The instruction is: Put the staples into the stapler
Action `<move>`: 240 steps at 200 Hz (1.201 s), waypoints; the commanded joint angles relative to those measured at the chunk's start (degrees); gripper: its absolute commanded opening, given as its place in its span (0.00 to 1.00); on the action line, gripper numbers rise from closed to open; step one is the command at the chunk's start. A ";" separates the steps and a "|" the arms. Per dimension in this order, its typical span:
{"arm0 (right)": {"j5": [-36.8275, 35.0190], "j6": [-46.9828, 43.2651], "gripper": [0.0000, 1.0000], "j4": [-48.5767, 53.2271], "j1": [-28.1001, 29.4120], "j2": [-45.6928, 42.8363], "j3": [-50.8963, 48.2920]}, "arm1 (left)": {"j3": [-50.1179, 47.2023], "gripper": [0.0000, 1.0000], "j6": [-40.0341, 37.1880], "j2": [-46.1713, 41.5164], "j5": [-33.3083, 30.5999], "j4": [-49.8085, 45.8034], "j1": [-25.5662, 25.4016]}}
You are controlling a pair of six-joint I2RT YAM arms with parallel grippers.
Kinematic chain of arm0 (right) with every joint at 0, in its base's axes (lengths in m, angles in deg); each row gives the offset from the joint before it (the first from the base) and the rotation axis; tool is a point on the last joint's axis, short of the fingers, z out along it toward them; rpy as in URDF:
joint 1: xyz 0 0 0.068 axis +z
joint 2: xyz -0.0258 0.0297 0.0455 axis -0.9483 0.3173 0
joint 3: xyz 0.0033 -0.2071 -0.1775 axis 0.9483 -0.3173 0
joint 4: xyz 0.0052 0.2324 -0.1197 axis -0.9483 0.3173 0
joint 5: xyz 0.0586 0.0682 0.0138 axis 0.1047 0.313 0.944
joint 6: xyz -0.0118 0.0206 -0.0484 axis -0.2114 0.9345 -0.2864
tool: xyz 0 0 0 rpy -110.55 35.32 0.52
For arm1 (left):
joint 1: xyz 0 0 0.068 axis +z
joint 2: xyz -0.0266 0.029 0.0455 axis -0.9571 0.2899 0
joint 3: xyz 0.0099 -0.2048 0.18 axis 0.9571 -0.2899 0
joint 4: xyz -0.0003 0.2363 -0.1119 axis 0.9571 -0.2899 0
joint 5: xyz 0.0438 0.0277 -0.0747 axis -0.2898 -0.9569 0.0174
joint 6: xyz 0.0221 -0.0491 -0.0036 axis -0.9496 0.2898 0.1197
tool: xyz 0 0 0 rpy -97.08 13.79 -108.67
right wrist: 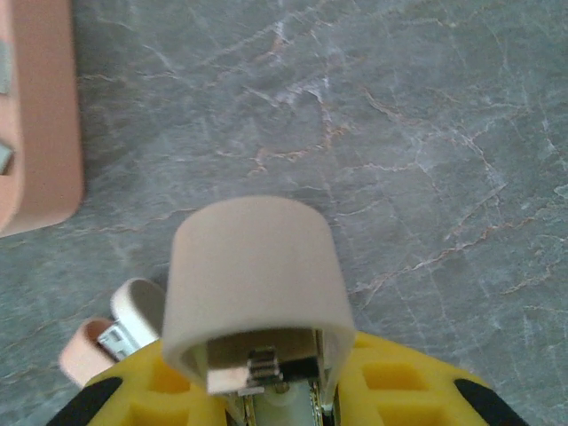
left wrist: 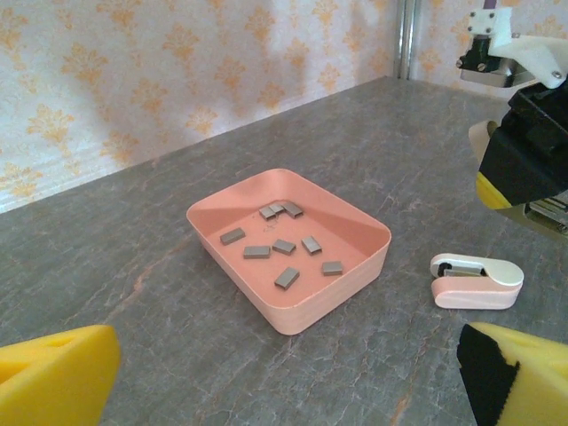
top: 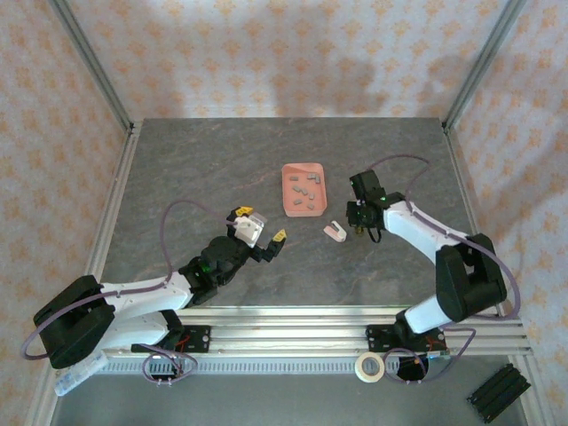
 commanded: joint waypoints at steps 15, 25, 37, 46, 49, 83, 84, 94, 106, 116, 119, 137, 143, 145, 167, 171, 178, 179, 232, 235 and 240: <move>-2.59 0.17 0.19 -0.89 -0.58 3.86 2.78 | -0.79 1.00 0.32 -0.35 -1.11 -1.00 0.11; -2.50 0.61 0.19 -1.32 -0.86 5.32 3.35 | -0.81 1.00 0.28 -0.30 -0.95 -1.00 0.16; -2.20 1.26 0.20 -1.21 -1.34 7.17 4.34 | -0.69 1.00 0.32 -0.26 -0.85 -0.95 0.09; -2.11 1.82 0.20 -0.97 -1.63 8.46 5.16 | -0.73 1.00 0.30 -0.33 -0.72 -1.00 0.09; -2.13 2.05 0.20 -0.86 -1.75 8.91 5.35 | -0.78 1.00 0.26 -0.34 -0.76 -1.00 0.12; -2.41 2.38 0.23 -0.75 -1.90 12.49 6.62 | -1.23 1.00 0.03 -0.36 -1.19 -0.30 0.16; -2.41 2.41 0.23 -0.75 -1.90 12.51 6.62 | -1.23 1.00 0.00 -0.40 -1.20 -0.30 0.17; -2.58 2.69 0.25 -0.68 -1.92 13.07 6.62 | -1.32 1.00 -0.14 -0.35 -1.26 -0.25 0.14; -2.64 2.84 0.30 -0.66 -1.94 13.25 6.29 | -1.23 1.00 -0.27 -0.42 -1.29 -0.42 0.13; -2.19 2.78 0.36 -0.66 -1.93 13.15 6.03 | -1.18 1.00 -0.49 -0.50 -1.28 -0.60 0.13; -1.92 2.71 0.39 -0.60 -1.93 12.97 6.01 | -1.16 1.00 -0.61 -0.52 -1.29 -0.64 0.10; -1.14 2.27 0.50 0.18 -1.91 11.03 5.66 | -0.97 1.00 -0.99 -0.97 -1.29 -1.10 0.15; -1.14 1.94 0.52 0.73 -1.91 9.96 5.57 | -0.97 1.00 -1.14 -1.06 -1.29 -1.17 0.12; -1.26 1.76 0.52 0.92 -1.84 9.62 5.59 | -0.97 1.00 -1.10 -1.05 -1.31 -1.17 0.16; -1.46 -0.57 0.56 3.67 -1.56 3.95 5.37 | -0.88 1.00 -0.91 -1.06 -1.78 -1.04 0.16; -1.38 -1.37 0.57 4.00 -1.31 2.87 5.26 | -0.88 1.00 -0.88 -1.03 -1.74 -1.00 0.09; -0.80 -3.16 0.60 4.38 -0.87 1.08 4.90 | -0.88 1.00 -0.61 -0.85 -1.73 -1.06 0.12; -0.64 -3.44 0.60 4.41 -0.73 0.78 4.84 | -0.88 1.00 -0.54 -0.91 -1.73 -1.03 0.10; 3.90 -16.38 0.77 5.36 7.20 -2.22 3.05 | -1.06 1.00 1.02 0.08 -1.33 -0.65 0.14; 3.85 -16.45 0.77 5.44 7.30 -1.66 3.22 | -1.08 1.00 1.15 0.07 -1.25 -0.65 0.09; 3.88 -16.46 0.79 5.77 7.33 -0.62 3.68 | -1.17 1.00 1.16 0.09 -1.27 -0.65 0.16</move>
